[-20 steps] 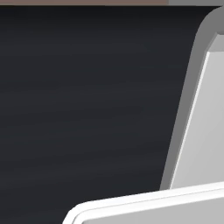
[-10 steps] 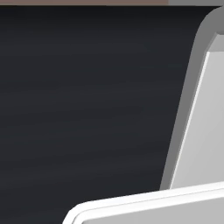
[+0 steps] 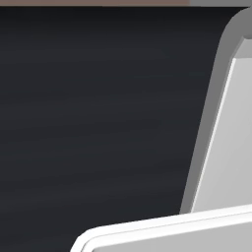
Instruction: Organize the utensils by type. Pick up the wooden spoons from the counter and place them in the open cabinet. Then pick up the metallic utensils from the counter and place them in the open drawer.
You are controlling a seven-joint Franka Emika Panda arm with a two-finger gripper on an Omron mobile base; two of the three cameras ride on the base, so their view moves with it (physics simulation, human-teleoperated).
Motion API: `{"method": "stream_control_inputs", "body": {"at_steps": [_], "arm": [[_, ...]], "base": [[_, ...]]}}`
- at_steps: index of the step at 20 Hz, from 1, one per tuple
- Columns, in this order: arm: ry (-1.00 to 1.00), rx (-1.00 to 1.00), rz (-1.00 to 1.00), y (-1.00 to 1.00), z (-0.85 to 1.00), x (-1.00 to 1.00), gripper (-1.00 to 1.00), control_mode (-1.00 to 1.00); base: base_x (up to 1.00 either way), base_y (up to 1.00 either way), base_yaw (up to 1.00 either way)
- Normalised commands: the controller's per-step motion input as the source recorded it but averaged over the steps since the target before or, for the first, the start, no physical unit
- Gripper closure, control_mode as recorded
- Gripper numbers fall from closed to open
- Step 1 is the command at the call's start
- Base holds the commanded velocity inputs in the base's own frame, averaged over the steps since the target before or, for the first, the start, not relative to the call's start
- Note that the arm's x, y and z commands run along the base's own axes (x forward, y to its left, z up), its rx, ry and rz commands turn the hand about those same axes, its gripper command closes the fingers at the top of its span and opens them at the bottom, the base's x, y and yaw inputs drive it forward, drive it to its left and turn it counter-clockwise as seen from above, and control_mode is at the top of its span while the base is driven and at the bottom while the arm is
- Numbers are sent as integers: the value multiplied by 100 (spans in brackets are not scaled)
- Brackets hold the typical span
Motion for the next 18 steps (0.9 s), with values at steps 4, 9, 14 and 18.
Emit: {"method": "stream_control_inputs", "body": {"at_steps": [4, 9, 14, 18], "arm": [[0, 0, 0, 0, -33, 7, 100, -100], [0, 0, 0, 0, -32, 6, 100, -100], [0, 0, 0, 0, -33, 12, 100, -100], [0, 0, 0, 8, -35, 23, 100, -100]], "base": [[0, 0, 0], [0, 0, 0], [0, 0, 0], [0, 0, 0]]}}
